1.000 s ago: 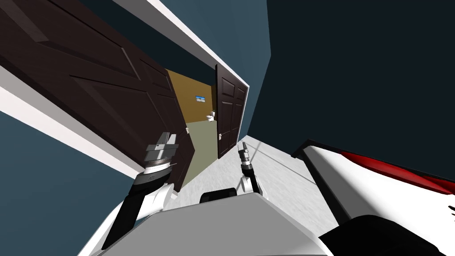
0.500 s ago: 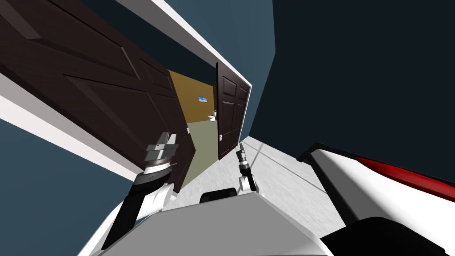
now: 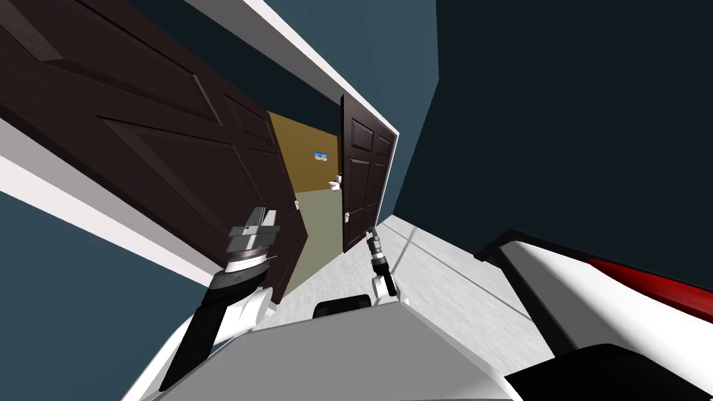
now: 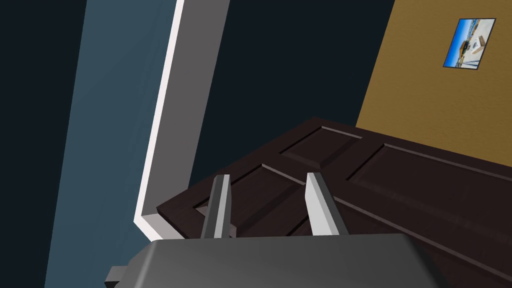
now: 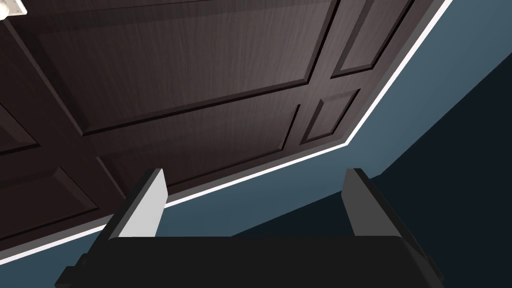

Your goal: Push the door open

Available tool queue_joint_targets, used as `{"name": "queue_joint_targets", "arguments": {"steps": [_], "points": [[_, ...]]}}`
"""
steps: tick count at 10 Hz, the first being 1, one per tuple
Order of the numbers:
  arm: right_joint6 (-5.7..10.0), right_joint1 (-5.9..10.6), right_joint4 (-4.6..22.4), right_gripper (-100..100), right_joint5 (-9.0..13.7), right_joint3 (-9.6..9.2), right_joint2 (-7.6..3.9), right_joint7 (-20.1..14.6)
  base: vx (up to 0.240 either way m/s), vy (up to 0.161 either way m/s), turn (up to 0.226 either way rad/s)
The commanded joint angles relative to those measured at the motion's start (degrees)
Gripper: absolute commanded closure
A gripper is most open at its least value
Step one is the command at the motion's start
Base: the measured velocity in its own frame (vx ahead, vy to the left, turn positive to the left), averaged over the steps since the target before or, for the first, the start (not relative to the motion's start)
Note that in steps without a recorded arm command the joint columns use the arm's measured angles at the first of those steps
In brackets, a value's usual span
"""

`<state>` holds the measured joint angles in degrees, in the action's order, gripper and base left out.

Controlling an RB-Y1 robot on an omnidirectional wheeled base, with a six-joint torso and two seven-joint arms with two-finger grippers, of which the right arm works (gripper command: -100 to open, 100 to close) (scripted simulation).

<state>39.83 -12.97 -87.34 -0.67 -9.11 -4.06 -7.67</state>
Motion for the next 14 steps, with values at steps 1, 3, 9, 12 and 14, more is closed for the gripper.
{"name": "queue_joint_targets", "arguments": {"steps": [1,3,9,12,14], "points": [[0.22,1.09,2.86,-100,-0.01,-0.66,-0.22,0.07,0.092,-0.043,0.101],[0.48,2.04,4.96,-100,0.01,-0.99,-0.33,0.09,0.075,-0.053,0.057],[1.53,5.83,13.25,-100,0.1,-2.29,-0.64,0.19,0.061,-0.032,0.061],[2.29,8.61,18.77,-100,0.16,-3.24,-0.76,0.27,0.07,-0.032,0.086],[2.54,9.53,21.33,-100,0.19,-3.56,-0.79,0.29,0.073,-0.055,0.054]]}}
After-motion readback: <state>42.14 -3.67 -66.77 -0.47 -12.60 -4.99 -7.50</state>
